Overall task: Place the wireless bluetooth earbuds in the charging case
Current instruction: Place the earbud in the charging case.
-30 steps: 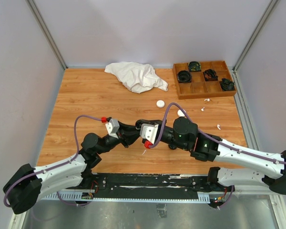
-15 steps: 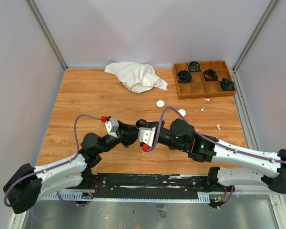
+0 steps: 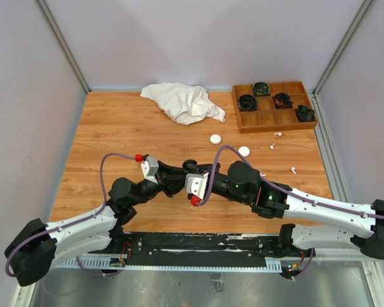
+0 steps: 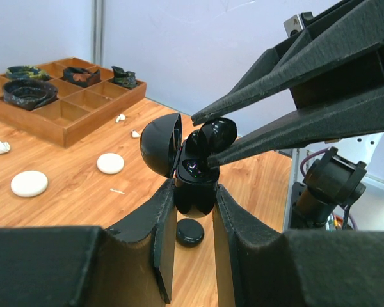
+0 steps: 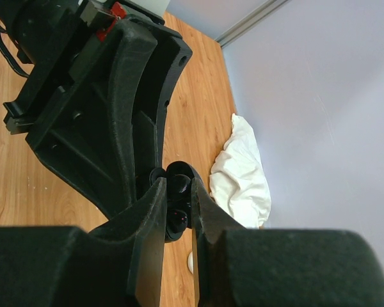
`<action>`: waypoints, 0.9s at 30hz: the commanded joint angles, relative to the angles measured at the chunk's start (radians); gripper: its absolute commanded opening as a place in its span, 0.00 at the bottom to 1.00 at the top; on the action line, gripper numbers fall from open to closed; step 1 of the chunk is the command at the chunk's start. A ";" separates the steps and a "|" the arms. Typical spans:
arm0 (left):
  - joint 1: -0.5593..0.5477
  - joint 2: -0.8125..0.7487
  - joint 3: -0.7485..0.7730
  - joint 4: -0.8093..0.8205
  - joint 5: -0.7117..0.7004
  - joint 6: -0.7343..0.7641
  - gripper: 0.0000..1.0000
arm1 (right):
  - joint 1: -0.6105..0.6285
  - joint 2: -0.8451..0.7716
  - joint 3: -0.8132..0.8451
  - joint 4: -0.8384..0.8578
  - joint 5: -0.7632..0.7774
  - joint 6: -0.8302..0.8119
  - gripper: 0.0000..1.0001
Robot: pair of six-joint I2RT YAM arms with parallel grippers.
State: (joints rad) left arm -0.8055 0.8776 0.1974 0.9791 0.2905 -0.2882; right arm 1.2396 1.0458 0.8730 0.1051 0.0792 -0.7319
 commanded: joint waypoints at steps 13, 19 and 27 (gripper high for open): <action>-0.001 0.019 0.050 0.039 -0.035 -0.050 0.00 | 0.017 -0.031 -0.021 0.000 0.017 -0.014 0.20; -0.001 0.024 0.047 0.050 -0.028 -0.045 0.00 | 0.016 -0.023 -0.020 -0.015 0.042 0.013 0.29; -0.001 0.021 0.034 0.056 -0.025 -0.019 0.00 | 0.017 -0.024 -0.007 -0.030 0.051 0.063 0.36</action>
State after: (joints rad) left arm -0.8055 0.9035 0.2131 0.9829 0.2798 -0.3317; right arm 1.2411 1.0321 0.8646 0.1013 0.1181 -0.7162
